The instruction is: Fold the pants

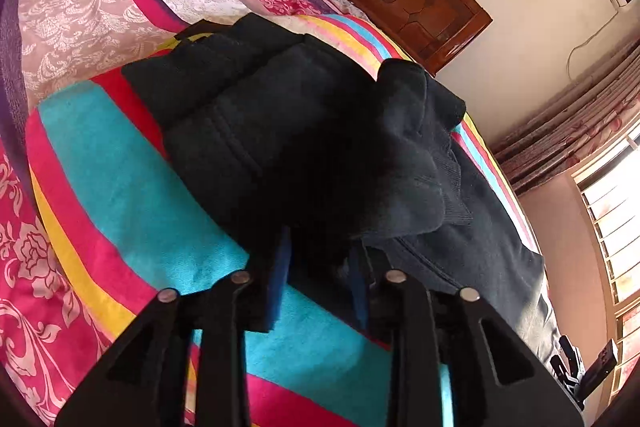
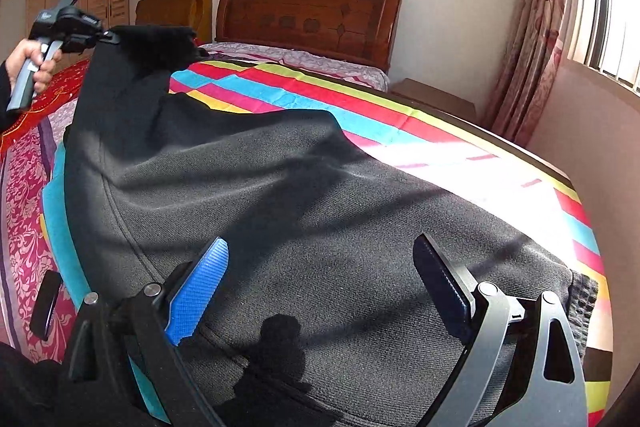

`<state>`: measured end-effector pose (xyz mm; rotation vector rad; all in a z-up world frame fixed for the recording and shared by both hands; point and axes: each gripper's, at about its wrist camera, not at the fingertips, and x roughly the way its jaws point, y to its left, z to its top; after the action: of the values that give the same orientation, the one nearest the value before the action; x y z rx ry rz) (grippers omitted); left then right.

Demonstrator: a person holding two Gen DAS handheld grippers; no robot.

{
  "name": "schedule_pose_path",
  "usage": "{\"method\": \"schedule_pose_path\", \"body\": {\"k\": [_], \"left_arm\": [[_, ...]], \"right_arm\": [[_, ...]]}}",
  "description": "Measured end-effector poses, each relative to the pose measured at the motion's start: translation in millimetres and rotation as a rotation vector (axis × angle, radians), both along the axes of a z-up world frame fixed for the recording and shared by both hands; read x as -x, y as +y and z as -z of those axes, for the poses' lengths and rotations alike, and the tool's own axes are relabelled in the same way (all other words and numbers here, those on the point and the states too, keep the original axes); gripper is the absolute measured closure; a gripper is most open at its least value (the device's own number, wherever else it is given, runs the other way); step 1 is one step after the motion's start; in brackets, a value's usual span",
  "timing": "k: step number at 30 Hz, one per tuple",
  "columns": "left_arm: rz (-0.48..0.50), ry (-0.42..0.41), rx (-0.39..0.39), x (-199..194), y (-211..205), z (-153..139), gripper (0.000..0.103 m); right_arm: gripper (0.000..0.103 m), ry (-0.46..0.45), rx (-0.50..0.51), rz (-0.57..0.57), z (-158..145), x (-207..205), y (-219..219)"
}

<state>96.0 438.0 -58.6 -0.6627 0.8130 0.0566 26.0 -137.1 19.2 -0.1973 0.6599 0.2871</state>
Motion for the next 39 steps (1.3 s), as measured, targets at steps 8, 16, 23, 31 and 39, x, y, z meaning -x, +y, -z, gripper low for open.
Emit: {"method": "schedule_pose_path", "body": {"k": [8, 16, 23, 31, 39], "left_arm": [[0.054, 0.001, -0.865, 8, -107, -74, 0.004], [0.484, 0.093, -1.269, -59, -191, -33, 0.005], [0.573, 0.167, -0.92, -85, -148, -27, 0.078], [0.082, -0.178, 0.006, -21, 32, -63, 0.085], [-0.106, -0.194, 0.399, 22, 106, 5, 0.077]], "right_arm": [[0.013, 0.037, 0.009, -0.062, 7, -12, 36], [0.013, 0.035, 0.05, -0.064, 12, -11, 47], [0.013, 0.056, 0.047, -0.064, 21, -13, 47], [0.013, 0.062, 0.021, -0.012, 22, -13, 29], [0.013, 0.071, 0.015, -0.014, 28, -14, 26]]}}
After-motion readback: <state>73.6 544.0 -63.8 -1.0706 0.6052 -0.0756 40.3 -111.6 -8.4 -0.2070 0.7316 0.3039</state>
